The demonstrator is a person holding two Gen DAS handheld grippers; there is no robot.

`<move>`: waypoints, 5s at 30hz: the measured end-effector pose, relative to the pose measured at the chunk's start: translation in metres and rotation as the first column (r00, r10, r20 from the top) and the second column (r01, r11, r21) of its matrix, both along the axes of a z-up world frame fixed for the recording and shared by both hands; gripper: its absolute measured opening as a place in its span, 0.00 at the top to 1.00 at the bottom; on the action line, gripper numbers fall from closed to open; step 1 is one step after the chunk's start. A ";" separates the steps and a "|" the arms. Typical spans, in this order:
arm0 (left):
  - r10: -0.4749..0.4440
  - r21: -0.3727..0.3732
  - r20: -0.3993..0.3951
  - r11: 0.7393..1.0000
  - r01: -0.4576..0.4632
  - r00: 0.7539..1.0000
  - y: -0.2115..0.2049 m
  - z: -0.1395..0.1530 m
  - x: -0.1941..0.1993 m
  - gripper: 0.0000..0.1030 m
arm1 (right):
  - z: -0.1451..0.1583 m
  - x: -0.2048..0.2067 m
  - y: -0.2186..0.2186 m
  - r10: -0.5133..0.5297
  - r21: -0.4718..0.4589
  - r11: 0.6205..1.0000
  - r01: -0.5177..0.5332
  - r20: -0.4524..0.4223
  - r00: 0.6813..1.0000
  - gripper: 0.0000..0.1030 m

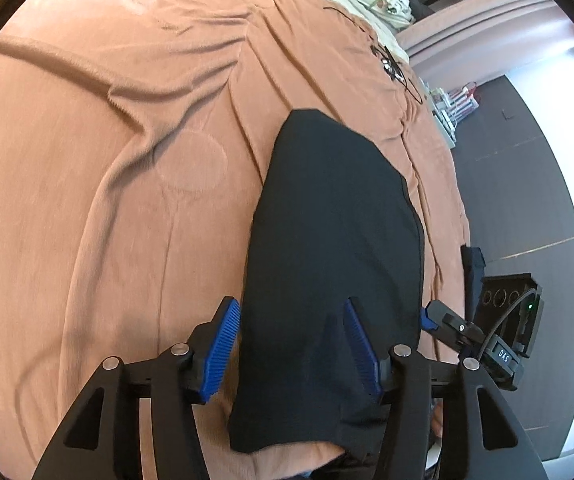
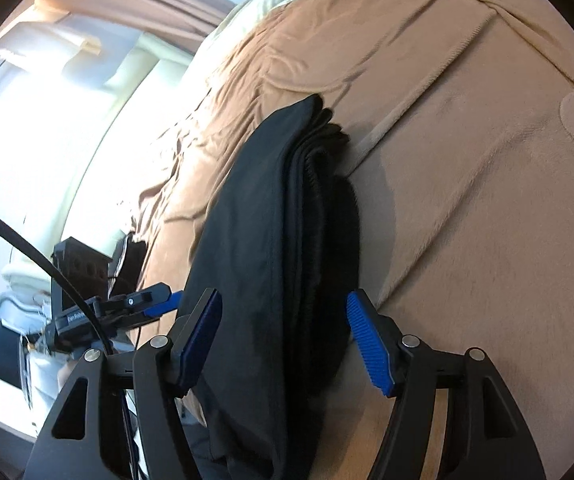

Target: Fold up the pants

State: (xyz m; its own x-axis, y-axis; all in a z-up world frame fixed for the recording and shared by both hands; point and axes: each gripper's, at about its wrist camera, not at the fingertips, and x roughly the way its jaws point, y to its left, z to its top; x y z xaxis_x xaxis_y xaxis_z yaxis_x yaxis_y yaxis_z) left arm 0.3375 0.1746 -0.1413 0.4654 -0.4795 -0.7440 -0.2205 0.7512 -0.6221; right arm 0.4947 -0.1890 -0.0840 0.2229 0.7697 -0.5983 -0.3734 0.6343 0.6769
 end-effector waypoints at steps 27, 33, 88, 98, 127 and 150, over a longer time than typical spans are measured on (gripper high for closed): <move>-0.059 -0.084 0.023 0.995 0.060 0.998 0.012 -0.032 0.083 0.50 | -0.016 0.041 0.021 -0.005 0.031 0.999 0.008 -0.099 0.995 0.31; -0.096 -0.091 0.048 0.991 0.100 0.994 0.006 -0.028 0.093 0.51 | -0.017 0.044 0.034 0.018 0.001 1.000 -0.018 -0.066 0.998 0.23; -0.099 -0.065 0.289 0.990 0.123 0.952 -0.041 0.103 0.012 0.86 | 0.064 -0.085 -0.003 -0.035 0.048 0.999 0.018 0.374 0.927 0.77; -0.160 -0.055 0.361 0.980 0.192 0.919 -0.089 0.144 -0.008 0.86 | 0.104 -0.144 -0.045 -0.052 0.021 0.999 0.048 0.475 0.878 0.77; -0.354 0.025 0.473 0.921 0.389 0.807 -0.247 0.212 -0.019 0.86 | 0.148 -0.272 -0.170 -0.142 -0.007 0.983 0.186 0.620 0.772 0.78; -0.566 0.013 0.499 0.762 0.647 0.656 -0.427 0.207 0.044 0.86 | 0.173 -0.343 -0.244 -0.187 -0.123 0.917 0.380 0.709 0.680 0.78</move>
State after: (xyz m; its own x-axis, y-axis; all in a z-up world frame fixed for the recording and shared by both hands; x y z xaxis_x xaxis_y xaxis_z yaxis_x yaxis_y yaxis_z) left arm 0.3811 -0.2528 0.0661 0.2833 -0.8628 -0.4187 0.5825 0.5016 -0.6396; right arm 0.1520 -0.4332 0.0893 0.8193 0.4526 -0.3519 -0.4374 0.8903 0.1269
